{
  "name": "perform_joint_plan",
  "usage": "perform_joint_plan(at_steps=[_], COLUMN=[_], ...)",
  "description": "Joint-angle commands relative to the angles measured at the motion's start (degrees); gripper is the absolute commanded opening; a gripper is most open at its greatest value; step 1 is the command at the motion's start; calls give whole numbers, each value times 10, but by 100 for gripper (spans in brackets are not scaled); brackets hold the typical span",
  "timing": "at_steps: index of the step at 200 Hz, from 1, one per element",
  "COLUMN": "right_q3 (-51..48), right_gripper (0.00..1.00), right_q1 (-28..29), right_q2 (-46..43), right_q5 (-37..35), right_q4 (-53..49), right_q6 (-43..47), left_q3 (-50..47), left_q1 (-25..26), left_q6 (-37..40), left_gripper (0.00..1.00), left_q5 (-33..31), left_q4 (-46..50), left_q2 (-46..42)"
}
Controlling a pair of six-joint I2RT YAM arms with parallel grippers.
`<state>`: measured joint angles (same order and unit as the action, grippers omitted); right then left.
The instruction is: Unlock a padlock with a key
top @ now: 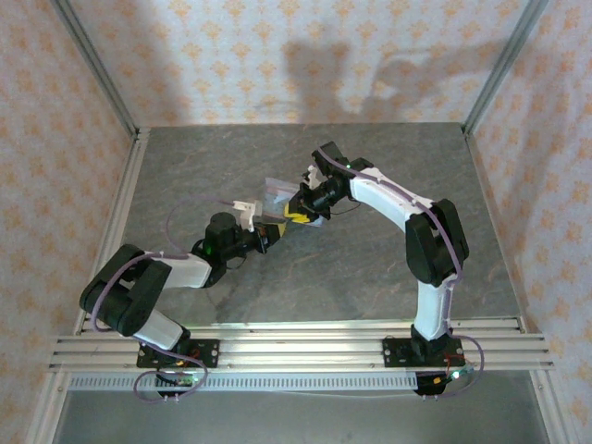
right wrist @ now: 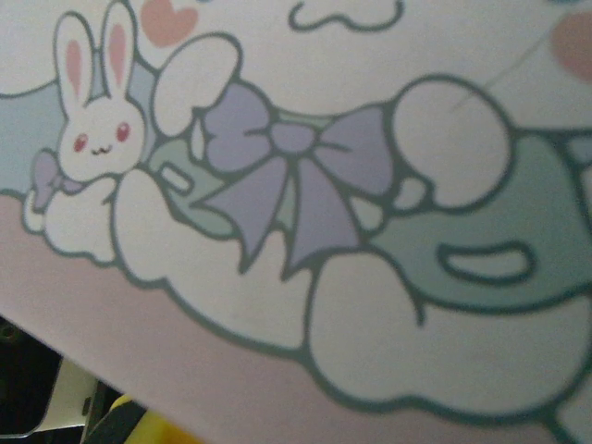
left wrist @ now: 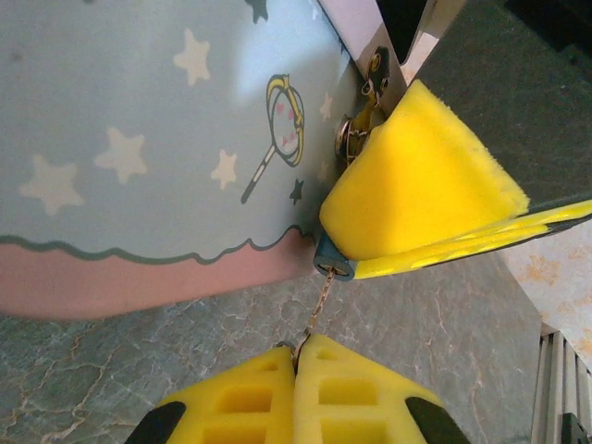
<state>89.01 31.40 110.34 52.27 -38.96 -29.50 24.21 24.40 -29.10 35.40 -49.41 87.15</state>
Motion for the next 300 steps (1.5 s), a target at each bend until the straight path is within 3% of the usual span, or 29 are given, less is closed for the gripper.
perform_joint_plan(at_steps=[1,94,185,300], right_q3=[-1,5,-2,-5], right_gripper=[0,0,0,0], right_q1=[15,15,15,21], right_q2=[-15,-10,-9,-4], right_q5=[55,34,20,25], right_q4=[7,-35,-34,-26], right_q6=[-10,13,7,-6], left_q3=[19,18,16,30], left_q1=[7,7,9,27], left_q6=[-4,43,12,37], left_gripper=[0,0,0,0], left_q5=[-33,-70,-60,-82], left_q4=[-58,2,-43,-41], left_q2=[8,-44,-36,-26])
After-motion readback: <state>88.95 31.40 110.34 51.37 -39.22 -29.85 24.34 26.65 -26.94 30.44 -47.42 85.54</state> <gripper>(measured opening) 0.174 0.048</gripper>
